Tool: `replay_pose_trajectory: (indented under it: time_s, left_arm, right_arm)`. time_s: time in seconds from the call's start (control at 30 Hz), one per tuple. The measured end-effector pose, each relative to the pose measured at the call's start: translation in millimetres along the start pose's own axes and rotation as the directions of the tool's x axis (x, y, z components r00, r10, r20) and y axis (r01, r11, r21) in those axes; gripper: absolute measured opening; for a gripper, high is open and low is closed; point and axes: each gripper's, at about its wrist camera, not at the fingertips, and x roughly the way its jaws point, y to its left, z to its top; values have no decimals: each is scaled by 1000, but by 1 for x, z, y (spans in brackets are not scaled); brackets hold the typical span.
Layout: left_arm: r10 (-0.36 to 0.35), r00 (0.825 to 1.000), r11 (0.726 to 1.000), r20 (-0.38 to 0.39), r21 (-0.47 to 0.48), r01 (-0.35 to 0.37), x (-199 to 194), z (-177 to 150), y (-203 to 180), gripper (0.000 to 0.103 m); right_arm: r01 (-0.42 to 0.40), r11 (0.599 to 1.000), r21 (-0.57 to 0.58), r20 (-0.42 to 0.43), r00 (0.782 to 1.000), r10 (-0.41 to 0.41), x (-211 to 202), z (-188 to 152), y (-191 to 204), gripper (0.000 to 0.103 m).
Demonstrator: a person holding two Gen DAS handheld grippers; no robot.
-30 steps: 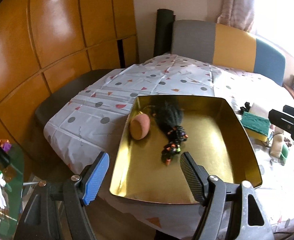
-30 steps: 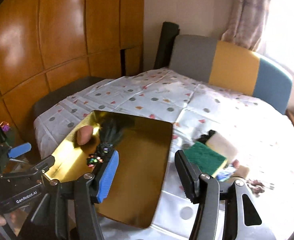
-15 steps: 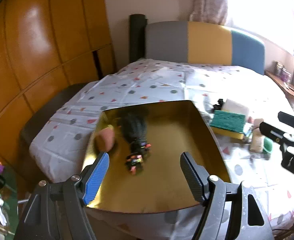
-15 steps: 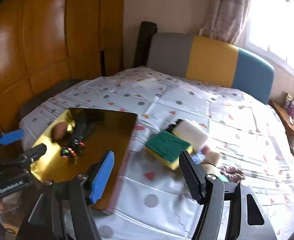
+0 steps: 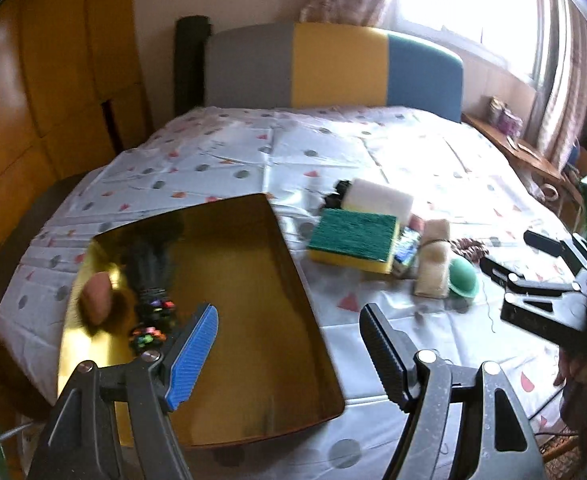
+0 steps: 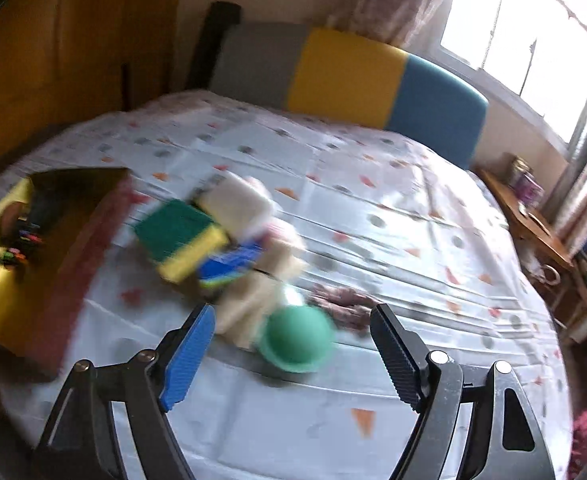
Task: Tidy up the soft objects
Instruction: 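Withdraw the right tool while the left tool moves to the green scouring sponge, then grasp the green scouring sponge with the left tool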
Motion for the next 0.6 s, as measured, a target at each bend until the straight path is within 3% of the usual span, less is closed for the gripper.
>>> replay_pose_trajectory:
  time_s: [0.07, 0.23, 0.33, 0.43, 0.5, 0.6]
  left_arm:
    - [-17, 1000, 1000, -18, 18, 17, 8, 3, -10, 75]
    - [-68, 996, 997, -55, 17, 69, 29, 14, -27, 75]
    - [-95, 991, 995, -92, -18, 93, 46, 25, -28, 74]
    - [-110, 984, 993, -143, -57, 102, 67, 35, -27, 72]
    - [-155, 972, 985, -175, -108, 137, 79, 39, -25, 72]
    - [-294, 921, 931, -257, -294, 215, 104, 40, -17, 72]
  right_arm:
    - [16, 999, 36, -13, 1000, -16, 13, -6, -20, 80]
    - [27, 957, 288, -84, 996, -3, 38, -23, -84, 80]
    - [-3, 924, 382, -73, 997, 33, 38, -24, -100, 80]
    - [-5, 917, 399, -95, 994, 47, 42, -25, -102, 80]
    - [-10, 919, 394, -92, 995, 50, 40, -25, -100, 80]
    - [-12, 921, 388, -90, 995, 51, 39, -24, -97, 81]
